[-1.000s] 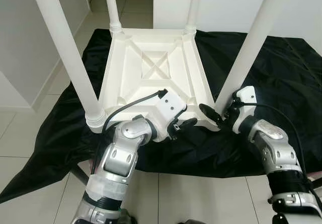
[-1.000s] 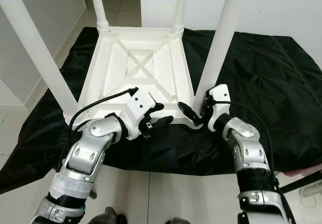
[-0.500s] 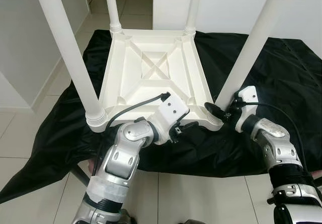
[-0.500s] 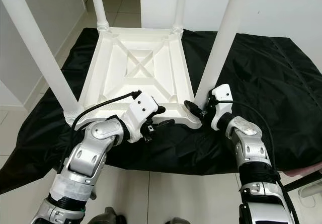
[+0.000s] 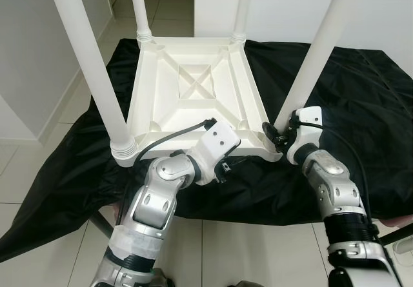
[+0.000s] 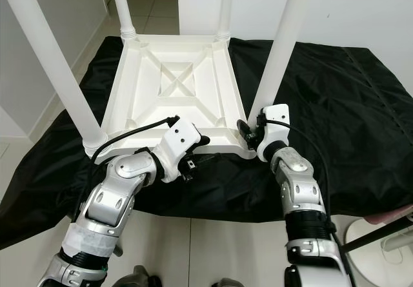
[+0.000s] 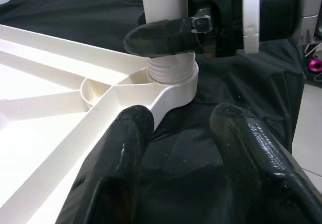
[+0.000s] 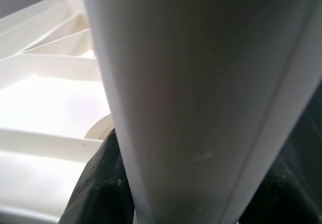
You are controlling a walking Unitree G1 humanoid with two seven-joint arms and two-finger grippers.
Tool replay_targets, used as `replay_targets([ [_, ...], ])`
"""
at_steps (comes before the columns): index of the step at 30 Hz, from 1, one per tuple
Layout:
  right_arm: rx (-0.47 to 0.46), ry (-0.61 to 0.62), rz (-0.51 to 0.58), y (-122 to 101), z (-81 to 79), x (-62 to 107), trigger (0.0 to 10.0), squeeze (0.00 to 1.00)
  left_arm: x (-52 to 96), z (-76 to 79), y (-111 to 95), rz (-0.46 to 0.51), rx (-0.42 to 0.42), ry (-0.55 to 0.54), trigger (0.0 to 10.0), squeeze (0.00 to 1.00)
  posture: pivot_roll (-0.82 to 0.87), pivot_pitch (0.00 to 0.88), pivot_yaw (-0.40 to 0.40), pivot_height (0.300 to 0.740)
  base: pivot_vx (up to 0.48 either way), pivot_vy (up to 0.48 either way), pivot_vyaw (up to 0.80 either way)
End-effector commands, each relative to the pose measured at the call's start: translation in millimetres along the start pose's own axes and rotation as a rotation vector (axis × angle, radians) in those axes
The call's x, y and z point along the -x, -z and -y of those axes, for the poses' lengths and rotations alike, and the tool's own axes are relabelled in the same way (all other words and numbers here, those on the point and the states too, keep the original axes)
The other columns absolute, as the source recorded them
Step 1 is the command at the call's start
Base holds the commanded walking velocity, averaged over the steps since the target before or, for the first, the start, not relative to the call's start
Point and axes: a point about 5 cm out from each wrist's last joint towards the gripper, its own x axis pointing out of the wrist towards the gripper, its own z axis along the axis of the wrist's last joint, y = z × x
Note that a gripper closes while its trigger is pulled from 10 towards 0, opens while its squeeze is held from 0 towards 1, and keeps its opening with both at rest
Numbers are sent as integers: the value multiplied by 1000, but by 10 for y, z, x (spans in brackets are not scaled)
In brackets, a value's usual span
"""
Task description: Building children table
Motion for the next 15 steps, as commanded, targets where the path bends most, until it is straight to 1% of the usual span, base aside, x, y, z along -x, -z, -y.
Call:
replay_targets([
  [1,-16,103,-36,65,-4,34,10000,0,0,-69,26,-15,2,-137,10000,0,-21,17,20,740,0,0,0],
  [2,-16,103,-36,65,-4,34,10000,0,0,-69,26,-15,2,-137,10000,0,-21,17,20,740,0,0,0],
  [5,-5,294,-61,100,-134,126,10000,0,-5,-72,33,-19,4,-139,10000,0,-20,18,17,740,0,0,0],
  [6,-5,294,-61,100,-134,126,10000,0,-5,-72,33,-19,4,-139,10000,0,-20,18,17,740,0,0,0],
  [7,-5,343,-59,92,-185,155,10000,0,-6,-72,35,-20,5,-140,10000,0,-22,19,15,740,0,0,0],
  [8,-5,343,-59,92,-185,155,10000,0,-6,-72,35,-20,5,-140,10000,0,-22,19,15,740,0,0,0],
  [10,-51,397,-56,87,-336,195,10000,0,-8,-76,37,-20,8,-145,10000,0,-22,19,15,740,0,0,0],
  [12,-59,376,-69,97,-427,200,10000,0,-5,-75,36,-20,10,-150,10000,0,-12,19,10,740,0,0,0],
  [15,-59,377,-70,99,-415,199,10000,0,-3,-75,36,-20,10,-151,10000,0,-14,19,12,740,0,0,0],
])
